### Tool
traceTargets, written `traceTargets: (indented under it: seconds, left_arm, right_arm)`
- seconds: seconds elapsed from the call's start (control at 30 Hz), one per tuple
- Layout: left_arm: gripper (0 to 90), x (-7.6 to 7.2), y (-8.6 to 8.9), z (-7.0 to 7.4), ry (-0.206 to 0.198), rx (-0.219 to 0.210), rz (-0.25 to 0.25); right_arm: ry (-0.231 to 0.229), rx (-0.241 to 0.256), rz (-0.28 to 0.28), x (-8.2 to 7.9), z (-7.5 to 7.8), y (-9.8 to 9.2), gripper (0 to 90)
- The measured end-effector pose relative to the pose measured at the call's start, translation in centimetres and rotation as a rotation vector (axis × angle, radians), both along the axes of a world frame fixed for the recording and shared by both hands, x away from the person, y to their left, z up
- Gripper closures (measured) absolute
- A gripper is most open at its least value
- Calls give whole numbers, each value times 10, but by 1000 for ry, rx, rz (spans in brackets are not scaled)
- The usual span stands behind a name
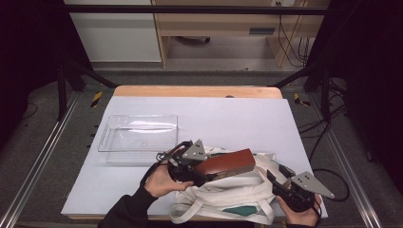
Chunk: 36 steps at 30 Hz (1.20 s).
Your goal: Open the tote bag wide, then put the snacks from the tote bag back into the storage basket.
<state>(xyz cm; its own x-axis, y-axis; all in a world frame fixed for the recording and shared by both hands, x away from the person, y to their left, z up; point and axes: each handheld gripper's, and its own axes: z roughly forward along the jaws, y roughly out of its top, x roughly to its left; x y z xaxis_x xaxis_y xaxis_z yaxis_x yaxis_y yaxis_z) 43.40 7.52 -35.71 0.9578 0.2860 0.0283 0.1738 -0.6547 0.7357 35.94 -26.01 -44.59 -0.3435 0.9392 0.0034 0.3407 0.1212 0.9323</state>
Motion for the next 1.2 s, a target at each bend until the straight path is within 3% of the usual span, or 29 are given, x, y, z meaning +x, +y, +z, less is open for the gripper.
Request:
traceTargets:
  seconds: [0.8,1.2]
  left_arm:
    - [430,15,47,31,-31,-27,98]
    - [430,30,76,38,-31,-42,166]
  right_arm:
    - [-9,-7,2,-1,2,0,497]
    - [-15,-17,4,-1,4,3,442]
